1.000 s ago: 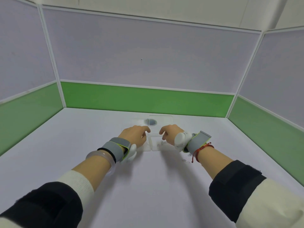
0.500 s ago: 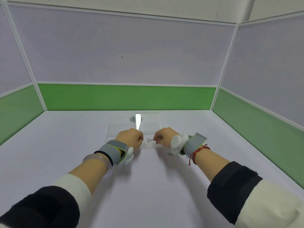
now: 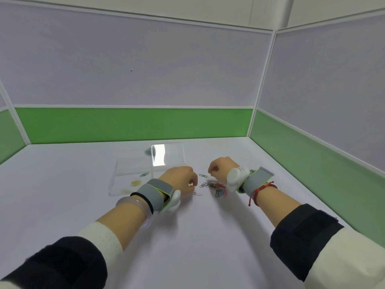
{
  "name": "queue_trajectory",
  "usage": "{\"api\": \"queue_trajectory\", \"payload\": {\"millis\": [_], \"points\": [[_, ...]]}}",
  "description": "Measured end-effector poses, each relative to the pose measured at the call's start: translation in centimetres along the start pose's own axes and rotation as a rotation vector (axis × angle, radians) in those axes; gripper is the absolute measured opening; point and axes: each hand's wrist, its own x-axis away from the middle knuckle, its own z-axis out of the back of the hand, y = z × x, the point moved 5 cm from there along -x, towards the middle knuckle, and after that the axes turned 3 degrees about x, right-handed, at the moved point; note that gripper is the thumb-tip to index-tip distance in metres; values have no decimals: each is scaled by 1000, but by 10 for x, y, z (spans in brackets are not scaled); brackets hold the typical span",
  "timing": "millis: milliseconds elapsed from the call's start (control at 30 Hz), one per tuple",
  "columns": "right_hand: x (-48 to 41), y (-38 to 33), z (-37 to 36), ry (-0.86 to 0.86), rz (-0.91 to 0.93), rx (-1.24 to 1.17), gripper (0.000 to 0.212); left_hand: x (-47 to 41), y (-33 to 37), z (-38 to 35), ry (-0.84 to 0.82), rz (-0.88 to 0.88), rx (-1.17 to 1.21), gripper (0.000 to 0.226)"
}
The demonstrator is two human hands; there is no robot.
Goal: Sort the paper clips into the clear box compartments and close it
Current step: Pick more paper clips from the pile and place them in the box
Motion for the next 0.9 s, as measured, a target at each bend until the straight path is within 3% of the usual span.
{"api": "queue_trajectory", "payload": {"millis": [233,667,900], "points": [[9,32,-8,-35,-58,7,36,-13,14,-21,-109,-20,-99,19],[-4,22,-24,19,69,-33,31,-20,17,-22,15,77,-50,21],[-20,-2,-41,-78,115,63,32,-15,4,-10,52,110,38,20]]}}
